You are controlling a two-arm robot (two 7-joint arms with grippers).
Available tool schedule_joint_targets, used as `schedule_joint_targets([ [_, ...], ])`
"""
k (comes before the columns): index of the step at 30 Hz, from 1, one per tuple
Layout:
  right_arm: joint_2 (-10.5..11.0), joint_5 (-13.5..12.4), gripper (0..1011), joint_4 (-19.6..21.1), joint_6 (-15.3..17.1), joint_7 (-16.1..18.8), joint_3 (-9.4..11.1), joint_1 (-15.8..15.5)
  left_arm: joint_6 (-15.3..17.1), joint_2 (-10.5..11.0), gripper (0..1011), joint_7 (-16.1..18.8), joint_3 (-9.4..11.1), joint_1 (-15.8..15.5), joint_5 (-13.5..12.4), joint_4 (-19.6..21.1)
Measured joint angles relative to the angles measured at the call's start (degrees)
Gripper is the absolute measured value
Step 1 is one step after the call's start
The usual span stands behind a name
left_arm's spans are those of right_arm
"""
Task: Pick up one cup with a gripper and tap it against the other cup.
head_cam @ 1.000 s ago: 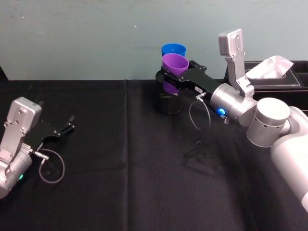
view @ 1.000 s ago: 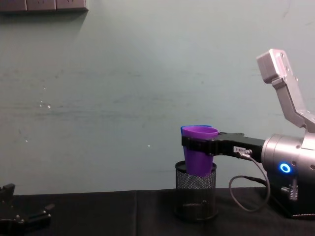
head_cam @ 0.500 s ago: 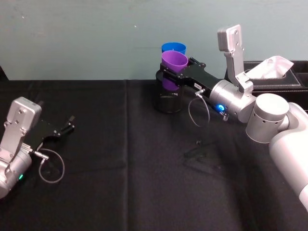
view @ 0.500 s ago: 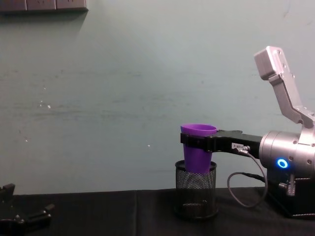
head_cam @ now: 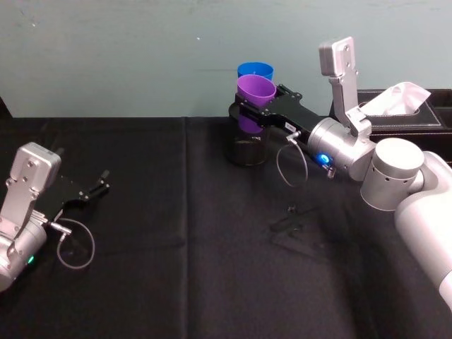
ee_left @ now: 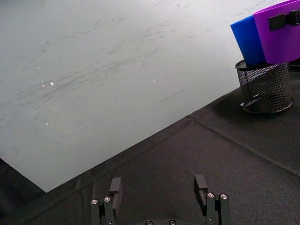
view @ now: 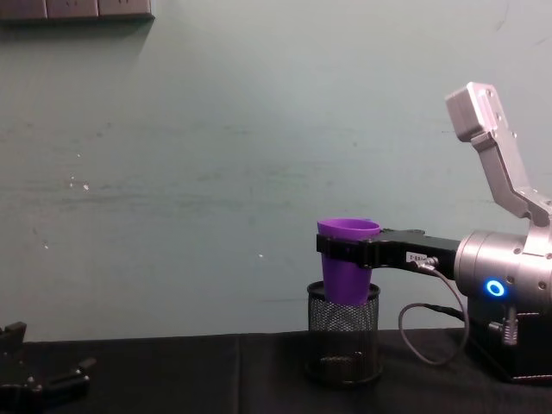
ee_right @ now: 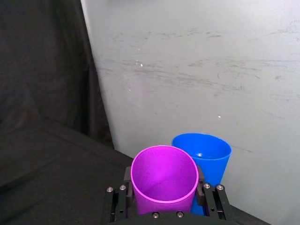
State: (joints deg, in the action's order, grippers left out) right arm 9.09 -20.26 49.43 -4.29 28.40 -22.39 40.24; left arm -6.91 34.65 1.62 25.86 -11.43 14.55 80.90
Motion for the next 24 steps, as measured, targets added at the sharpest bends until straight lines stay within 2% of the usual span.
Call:
schedule_joint_targets([
  [24,0.00,-0.04,729,-0.08,-0.08,-0.06,-0.02,0.00,0.00,0.00,1000,0.00,0.00,0.00,0.00,0.00],
])
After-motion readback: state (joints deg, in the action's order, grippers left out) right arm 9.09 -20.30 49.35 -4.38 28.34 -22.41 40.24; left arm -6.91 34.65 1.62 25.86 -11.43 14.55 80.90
